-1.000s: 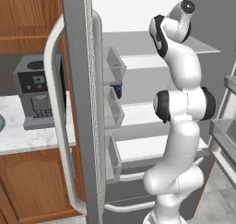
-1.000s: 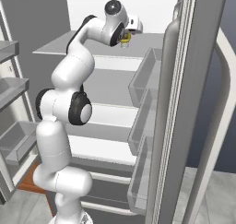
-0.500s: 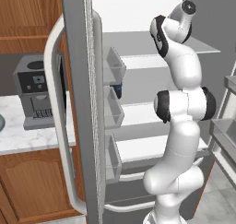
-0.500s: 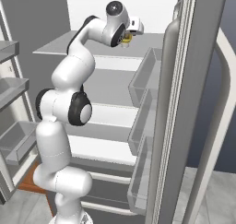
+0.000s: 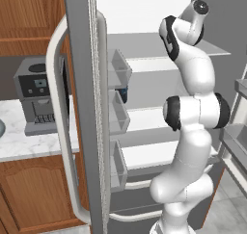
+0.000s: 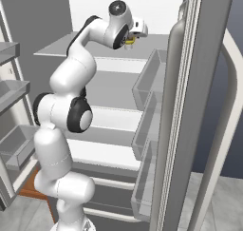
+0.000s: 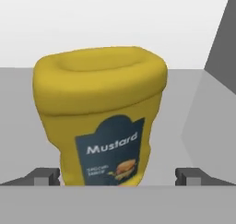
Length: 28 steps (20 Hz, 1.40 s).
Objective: Move the water bottle and mustard from the second highest shelf to the top shelf to make space. Then, place the pitcher from the counter on the cleared second highest shelf.
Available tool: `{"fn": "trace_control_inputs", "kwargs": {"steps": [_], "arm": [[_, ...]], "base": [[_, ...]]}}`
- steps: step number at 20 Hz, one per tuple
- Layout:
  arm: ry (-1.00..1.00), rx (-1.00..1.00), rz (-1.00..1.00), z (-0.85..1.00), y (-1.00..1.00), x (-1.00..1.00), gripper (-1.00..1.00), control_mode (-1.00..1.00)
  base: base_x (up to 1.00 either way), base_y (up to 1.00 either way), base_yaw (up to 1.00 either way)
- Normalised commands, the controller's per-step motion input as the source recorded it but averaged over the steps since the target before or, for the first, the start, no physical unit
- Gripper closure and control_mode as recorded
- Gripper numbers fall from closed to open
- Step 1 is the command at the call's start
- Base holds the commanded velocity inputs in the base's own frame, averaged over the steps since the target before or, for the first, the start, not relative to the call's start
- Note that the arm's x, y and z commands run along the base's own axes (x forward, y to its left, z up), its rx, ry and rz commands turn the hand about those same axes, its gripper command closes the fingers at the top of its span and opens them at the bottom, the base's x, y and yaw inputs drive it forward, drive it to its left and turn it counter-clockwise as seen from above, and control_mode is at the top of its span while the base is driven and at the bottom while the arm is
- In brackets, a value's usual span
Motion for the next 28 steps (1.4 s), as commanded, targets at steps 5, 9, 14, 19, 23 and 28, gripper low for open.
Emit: {"fn": "trace_control_inputs", "kwargs": {"steps": [5, 9, 14, 19, 23, 28], "arm": [[0.00, -0.01, 0.00, -0.09, 0.00, -0.44, -1.00, -1.00], [0.00, -0.01, 0.00, -0.09, 0.00, -0.36, -1.00, -1.00], [0.00, -0.02, 0.00, -0.13, 0.04, -0.46, -1.00, -1.00], [-0.01, -0.04, 0.00, -0.32, 0.21, -0.66, -1.00, -1.00], [-0.01, 0.00, 0.00, -0.43, 0.32, -0.67, -1.00, -1.00], [0.00, 0.00, 0.00, -0.45, 0.48, -0.59, -1.00, -1.00]], "base": [[0.00, 0.00, 0.00], [0.00, 0.00, 0.00], [0.00, 0.00, 0.00], [0.00, 0.00, 0.00], [0.00, 0.00, 0.00], [0.00, 0.00, 0.00]]}}
